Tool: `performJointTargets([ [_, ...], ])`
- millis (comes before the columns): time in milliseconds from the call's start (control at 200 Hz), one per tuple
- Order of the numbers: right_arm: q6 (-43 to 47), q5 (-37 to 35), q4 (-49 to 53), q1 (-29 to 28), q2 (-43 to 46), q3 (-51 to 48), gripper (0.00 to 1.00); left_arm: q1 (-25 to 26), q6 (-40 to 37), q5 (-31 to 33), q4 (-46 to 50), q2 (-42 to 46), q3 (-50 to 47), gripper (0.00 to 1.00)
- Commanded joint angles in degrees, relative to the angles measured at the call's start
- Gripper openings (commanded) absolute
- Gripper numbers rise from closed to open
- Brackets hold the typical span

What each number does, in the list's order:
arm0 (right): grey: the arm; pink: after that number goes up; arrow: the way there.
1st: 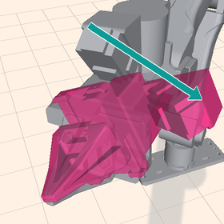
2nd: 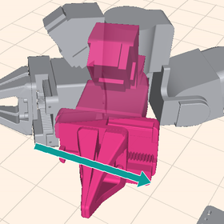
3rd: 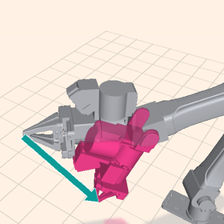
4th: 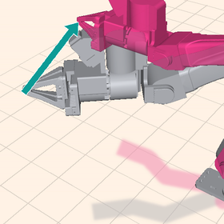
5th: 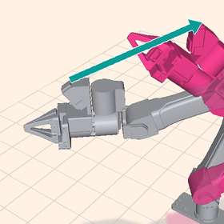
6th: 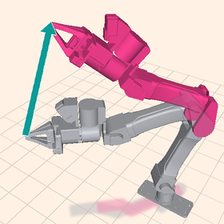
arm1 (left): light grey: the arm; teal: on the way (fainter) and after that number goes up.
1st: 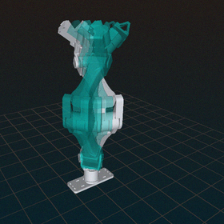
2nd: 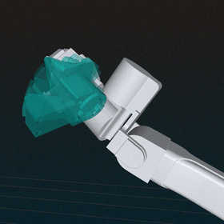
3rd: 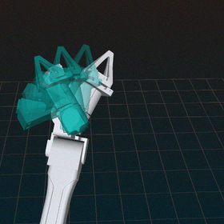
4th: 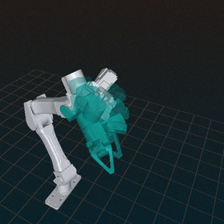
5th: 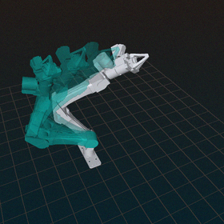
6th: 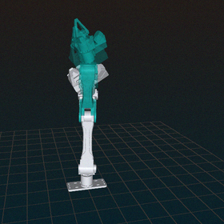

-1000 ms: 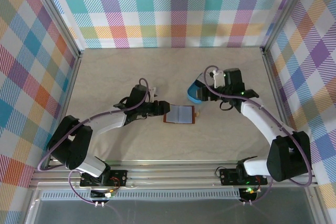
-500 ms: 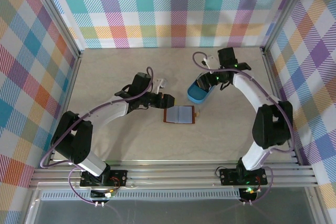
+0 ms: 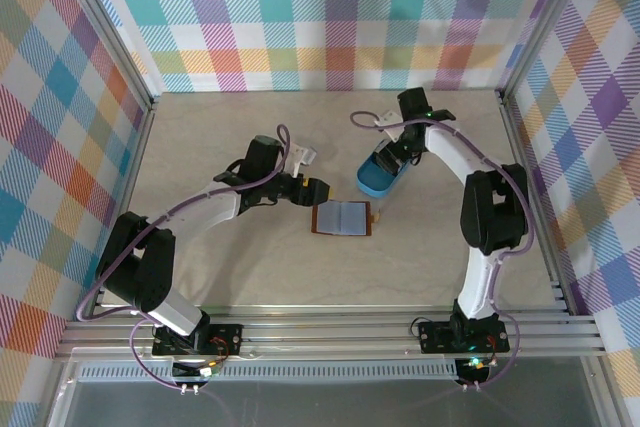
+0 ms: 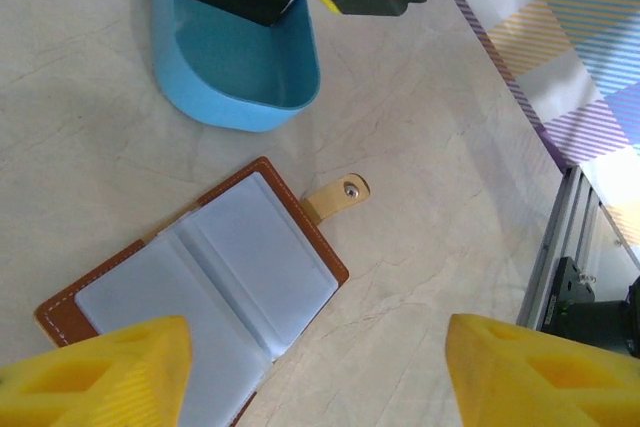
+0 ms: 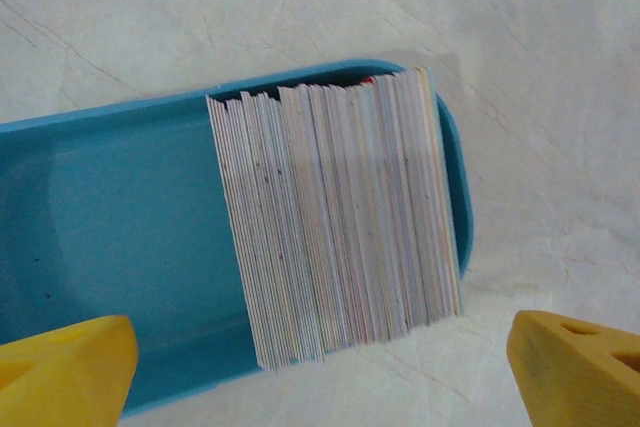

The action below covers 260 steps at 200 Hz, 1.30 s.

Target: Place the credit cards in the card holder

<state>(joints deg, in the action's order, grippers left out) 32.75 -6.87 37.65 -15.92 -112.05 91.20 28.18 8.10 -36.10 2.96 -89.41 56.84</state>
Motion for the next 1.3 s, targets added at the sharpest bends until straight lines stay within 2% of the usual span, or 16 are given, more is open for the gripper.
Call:
performJointTargets([
  [0,3.2,-1.3,0.6,-0.8,-2.3,2.9,0.96,-0.4,-1.2,-0.1,-2.9,1.4,-2.1,0.72],
  [450,7.0,-10.9,-3.3,-2.7,-7.8,5.8,1.0,-0.4,-1.9,-0.1,-2.4,0.6,-1.6,0.73],
  [910,7.8,-13.2,-4.3,-3.4,-9.7,7.0,1.0,-0.4,-2.0,-0.2,-1.3,-0.1,-0.9,0.73],
  [1160,7.3,-15.8,-5.8,-3.4,-8.7,7.1,0.96,-0.4,-2.0,-0.1,-0.9,-0.5,-0.5,0.74],
  [1295,7.4,-15.5,-5.4,-3.4,-7.9,7.0,0.88,-0.5,-2.0,0.0,-0.7,-0.8,-0.2,0.74],
])
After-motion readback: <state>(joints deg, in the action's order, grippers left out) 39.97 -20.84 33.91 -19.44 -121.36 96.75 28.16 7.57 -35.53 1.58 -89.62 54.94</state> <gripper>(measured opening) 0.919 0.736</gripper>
